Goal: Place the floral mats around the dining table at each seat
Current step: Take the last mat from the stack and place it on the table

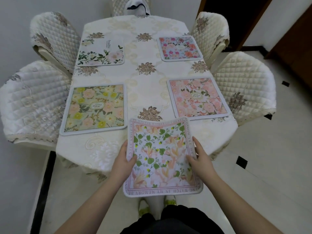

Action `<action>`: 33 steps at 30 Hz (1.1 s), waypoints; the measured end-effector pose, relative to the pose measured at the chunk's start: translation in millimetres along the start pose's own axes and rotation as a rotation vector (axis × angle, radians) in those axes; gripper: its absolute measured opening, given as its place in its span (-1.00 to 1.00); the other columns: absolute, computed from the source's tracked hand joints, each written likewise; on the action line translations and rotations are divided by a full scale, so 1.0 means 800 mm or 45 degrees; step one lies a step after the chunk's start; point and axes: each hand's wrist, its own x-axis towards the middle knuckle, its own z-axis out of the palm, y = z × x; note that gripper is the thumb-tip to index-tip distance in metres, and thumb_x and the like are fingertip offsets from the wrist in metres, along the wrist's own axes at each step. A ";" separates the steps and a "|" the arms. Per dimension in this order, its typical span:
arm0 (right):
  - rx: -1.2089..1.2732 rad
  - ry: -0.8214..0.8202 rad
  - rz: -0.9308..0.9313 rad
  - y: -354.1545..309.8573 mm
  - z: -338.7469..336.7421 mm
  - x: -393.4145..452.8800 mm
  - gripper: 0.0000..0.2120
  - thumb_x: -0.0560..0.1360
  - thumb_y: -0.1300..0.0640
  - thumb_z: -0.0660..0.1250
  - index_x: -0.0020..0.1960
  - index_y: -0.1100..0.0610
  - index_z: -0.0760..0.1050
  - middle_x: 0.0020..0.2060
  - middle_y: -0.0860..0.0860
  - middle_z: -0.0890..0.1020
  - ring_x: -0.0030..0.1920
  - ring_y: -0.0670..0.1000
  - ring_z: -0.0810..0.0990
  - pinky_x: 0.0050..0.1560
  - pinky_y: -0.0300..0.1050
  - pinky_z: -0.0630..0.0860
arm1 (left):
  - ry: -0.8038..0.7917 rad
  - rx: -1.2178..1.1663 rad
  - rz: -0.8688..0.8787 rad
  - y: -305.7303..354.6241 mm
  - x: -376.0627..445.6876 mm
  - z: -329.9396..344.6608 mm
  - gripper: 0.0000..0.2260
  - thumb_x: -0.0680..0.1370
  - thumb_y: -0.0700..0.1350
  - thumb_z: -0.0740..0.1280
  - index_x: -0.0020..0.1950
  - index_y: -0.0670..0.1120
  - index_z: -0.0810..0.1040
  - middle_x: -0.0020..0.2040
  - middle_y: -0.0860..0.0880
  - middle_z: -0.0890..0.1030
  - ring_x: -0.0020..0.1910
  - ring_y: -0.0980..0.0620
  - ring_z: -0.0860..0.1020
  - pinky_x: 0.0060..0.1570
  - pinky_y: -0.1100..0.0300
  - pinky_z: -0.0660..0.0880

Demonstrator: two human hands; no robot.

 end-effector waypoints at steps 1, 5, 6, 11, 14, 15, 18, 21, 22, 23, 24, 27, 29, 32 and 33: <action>0.040 0.033 -0.003 -0.002 -0.005 -0.005 -0.32 0.57 0.22 0.28 0.54 -0.19 0.08 0.29 -0.15 0.51 0.17 -0.10 0.56 -0.09 -0.36 0.49 | 0.004 -0.027 0.018 0.007 0.001 0.000 -0.48 0.59 -0.20 0.32 0.50 0.10 0.26 0.18 0.19 0.55 0.07 0.14 0.56 -0.10 0.32 0.44; 0.200 0.186 -0.020 -0.006 -0.040 -0.031 -0.33 0.56 0.27 0.28 0.51 -0.23 0.16 0.19 -0.16 0.59 0.12 -0.12 0.60 -0.13 -0.32 0.53 | -0.034 -0.137 0.059 0.043 0.006 0.000 -0.57 0.59 -0.12 0.36 0.39 0.19 0.35 0.04 0.15 0.67 -0.10 0.19 0.68 -0.22 0.27 0.57; 0.243 0.227 -0.033 -0.006 -0.050 -0.039 -0.35 0.56 0.27 0.28 0.50 -0.23 0.19 0.15 -0.17 0.61 0.08 -0.14 0.63 -0.12 -0.27 0.57 | -0.043 -0.127 0.089 0.053 0.007 0.002 -0.59 0.59 -0.10 0.36 0.38 0.19 0.36 0.03 0.13 0.68 -0.12 0.20 0.68 -0.20 0.23 0.59; 0.390 0.435 -0.052 0.004 -0.099 -0.076 -0.44 0.57 0.19 0.31 0.45 -0.24 0.28 0.00 -0.11 0.68 -0.06 -0.13 0.69 -0.08 -0.04 0.66 | -0.112 -0.137 0.196 0.108 0.006 0.033 -0.65 0.59 -0.08 0.36 0.32 0.20 0.38 -0.05 0.09 0.69 -0.16 0.19 0.69 -0.23 0.23 0.59; 0.437 0.524 -0.060 0.026 -0.134 -0.095 -0.47 0.57 0.18 0.32 0.44 -0.22 0.32 0.00 -0.07 0.69 -0.06 -0.08 0.70 -0.06 0.04 0.66 | -0.199 -0.135 0.231 0.134 0.002 0.064 -0.65 0.59 -0.12 0.37 0.34 0.12 0.42 -0.05 0.00 0.72 -0.18 0.06 0.71 -0.18 0.02 0.64; 0.469 0.546 -0.061 0.036 -0.148 -0.102 -0.47 0.57 0.18 0.33 0.44 -0.20 0.33 0.00 -0.05 0.69 -0.05 -0.05 0.71 -0.07 0.07 0.66 | -0.228 -0.148 0.233 0.143 -0.001 0.076 -0.65 0.59 -0.13 0.37 0.34 0.10 0.43 -0.05 -0.03 0.72 -0.19 0.01 0.72 -0.18 -0.03 0.65; 0.591 0.611 -0.061 0.067 -0.194 -0.129 -0.47 0.56 0.23 0.34 0.44 -0.16 0.35 0.01 -0.02 0.71 -0.04 0.01 0.71 -0.07 0.10 0.66 | -0.298 -0.164 0.239 0.168 -0.016 0.122 -0.65 0.59 -0.13 0.37 0.34 0.10 0.42 -0.03 -0.07 0.73 -0.18 -0.06 0.72 -0.19 -0.07 0.65; 0.688 0.671 -0.059 0.104 -0.242 -0.163 -0.48 0.56 0.26 0.34 0.35 -0.25 0.41 0.01 -0.01 0.71 -0.03 0.06 0.71 -0.06 0.12 0.65 | -0.355 -0.134 0.254 0.196 -0.043 0.181 -0.64 0.59 -0.12 0.37 0.31 0.18 0.40 -0.07 -0.03 0.73 -0.21 -0.03 0.72 -0.26 0.01 0.65; 0.698 0.698 -0.061 0.116 -0.259 -0.176 -0.48 0.55 0.26 0.35 0.30 -0.31 0.43 0.02 0.00 0.71 -0.01 0.08 0.71 -0.05 0.13 0.64 | -0.371 -0.127 0.257 0.206 -0.052 0.202 -0.62 0.58 -0.11 0.38 0.32 0.20 0.39 -0.09 -0.02 0.73 -0.22 -0.03 0.72 -0.25 0.01 0.65; 0.712 0.730 -0.050 0.130 -0.275 -0.188 -0.47 0.55 0.27 0.35 0.27 -0.33 0.43 0.02 0.01 0.71 -0.01 0.09 0.71 -0.04 0.15 0.64 | -0.386 -0.102 0.270 0.214 -0.060 0.224 -0.60 0.57 -0.10 0.39 0.33 0.21 0.39 -0.10 -0.02 0.73 -0.23 -0.03 0.72 -0.23 0.00 0.64; 0.734 0.767 -0.033 0.144 -0.290 -0.200 -0.47 0.54 0.28 0.35 0.28 -0.30 0.43 0.01 0.03 0.71 -0.01 0.10 0.71 -0.03 0.19 0.64 | -0.400 -0.066 0.289 0.223 -0.068 0.245 -0.58 0.57 -0.08 0.40 0.36 0.20 0.39 -0.10 -0.03 0.73 -0.23 -0.02 0.72 -0.21 -0.01 0.64; 0.793 0.846 0.008 0.179 -0.333 -0.230 -0.46 0.54 0.30 0.36 0.40 -0.13 0.38 -0.04 0.03 0.72 -0.04 0.12 0.71 0.00 0.24 0.62 | -0.465 -0.019 0.321 0.247 -0.088 0.304 -0.52 0.56 -0.08 0.41 0.44 0.15 0.36 -0.14 -0.05 0.74 -0.25 -0.02 0.72 -0.22 -0.01 0.65; 0.811 0.880 0.021 0.195 -0.358 -0.244 -0.45 0.53 0.31 0.36 0.43 -0.09 0.37 -0.06 0.02 0.73 -0.05 0.12 0.72 0.00 0.22 0.62 | -0.514 -0.026 0.324 0.262 -0.102 0.336 -0.53 0.57 -0.10 0.40 0.44 0.14 0.37 -0.16 -0.05 0.74 -0.25 -0.04 0.72 -0.29 0.05 0.64; 0.891 0.887 0.029 0.211 -0.389 -0.258 -0.45 0.54 0.32 0.34 0.43 -0.08 0.37 -0.07 0.04 0.73 -0.08 0.12 0.72 -0.03 0.18 0.64 | -0.576 -0.109 0.287 0.283 -0.123 0.368 -0.53 0.57 -0.11 0.40 0.43 0.19 0.38 -0.15 -0.07 0.74 -0.25 -0.10 0.72 -0.37 0.06 0.63; 0.921 0.882 0.036 0.215 -0.397 -0.260 -0.45 0.54 0.33 0.34 0.43 -0.08 0.37 -0.07 0.05 0.73 -0.08 0.14 0.72 -0.04 0.19 0.64 | -0.585 -0.123 0.275 0.288 -0.127 0.376 -0.52 0.58 -0.11 0.40 0.43 0.21 0.37 -0.15 -0.07 0.74 -0.25 -0.10 0.72 -0.40 0.08 0.62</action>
